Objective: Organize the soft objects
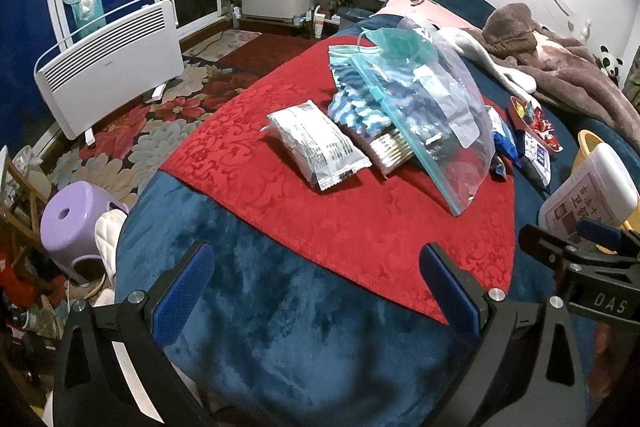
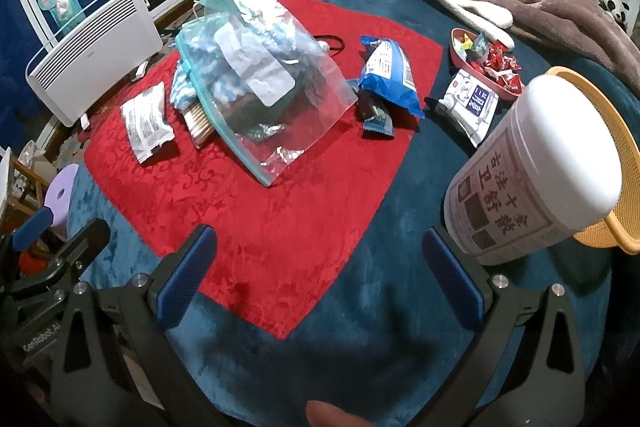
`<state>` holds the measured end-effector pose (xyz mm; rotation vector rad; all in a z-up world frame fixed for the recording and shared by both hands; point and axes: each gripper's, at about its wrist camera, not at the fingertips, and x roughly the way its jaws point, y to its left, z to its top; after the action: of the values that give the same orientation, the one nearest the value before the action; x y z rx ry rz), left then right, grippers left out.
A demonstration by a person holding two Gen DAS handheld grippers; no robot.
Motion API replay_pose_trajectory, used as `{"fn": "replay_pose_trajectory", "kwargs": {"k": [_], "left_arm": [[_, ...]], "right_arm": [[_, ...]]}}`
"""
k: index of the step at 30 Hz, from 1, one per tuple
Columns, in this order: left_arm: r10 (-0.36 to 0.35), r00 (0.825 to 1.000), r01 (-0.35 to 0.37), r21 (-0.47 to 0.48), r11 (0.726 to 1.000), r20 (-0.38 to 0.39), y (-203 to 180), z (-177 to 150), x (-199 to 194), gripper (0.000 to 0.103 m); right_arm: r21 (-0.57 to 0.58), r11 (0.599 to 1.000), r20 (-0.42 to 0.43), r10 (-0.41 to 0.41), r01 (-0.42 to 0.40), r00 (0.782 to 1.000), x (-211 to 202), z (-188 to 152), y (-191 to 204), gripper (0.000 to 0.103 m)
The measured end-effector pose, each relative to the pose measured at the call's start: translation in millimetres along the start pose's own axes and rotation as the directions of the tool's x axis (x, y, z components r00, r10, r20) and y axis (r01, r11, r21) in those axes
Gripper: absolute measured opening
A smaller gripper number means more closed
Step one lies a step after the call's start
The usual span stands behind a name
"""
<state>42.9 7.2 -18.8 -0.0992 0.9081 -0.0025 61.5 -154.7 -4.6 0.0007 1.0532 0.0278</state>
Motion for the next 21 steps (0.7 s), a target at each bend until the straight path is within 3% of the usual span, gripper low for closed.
{"fn": "replay_pose_trajectory", "kwargs": {"k": [15, 21], "left_arm": [[-0.062, 0.998, 0.061, -0.014, 0.998, -0.023, 15.9, 36.7, 26.3, 0.103], [-0.047, 0.998, 0.045, -0.037, 0.998, -0.037, 21.2, 63.1, 47.4, 0.103]], "right_arm": [[-0.022, 1.0, 0.026, -0.01, 0.01, 1.0, 9.3, 28.5, -2.4, 0.103], [-0.085, 0.996, 0.055, -0.003, 0.008, 0.998, 22.6, 56.1, 4.8, 0.103]]}}
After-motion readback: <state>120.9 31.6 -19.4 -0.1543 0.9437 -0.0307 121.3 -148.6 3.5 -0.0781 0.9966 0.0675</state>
